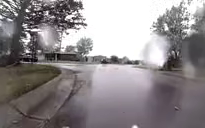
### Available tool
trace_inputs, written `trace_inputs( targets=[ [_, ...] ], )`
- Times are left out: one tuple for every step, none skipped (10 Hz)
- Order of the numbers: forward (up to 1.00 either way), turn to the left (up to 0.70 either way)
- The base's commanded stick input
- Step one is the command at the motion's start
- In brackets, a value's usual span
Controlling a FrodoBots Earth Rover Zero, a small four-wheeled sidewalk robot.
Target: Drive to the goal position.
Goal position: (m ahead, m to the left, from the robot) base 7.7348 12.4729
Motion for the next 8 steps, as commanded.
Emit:
trace_inputs(
  targets=[
    [0.5,-0.01],
    [0.5,-0.01],
    [0.5,-0.01],
    [0.5,-0.01],
    [0.5,-0.01],
    [0.5,-0.01],
    [0.5,-0.01],
    [0.5,-0.01]
  ],
)
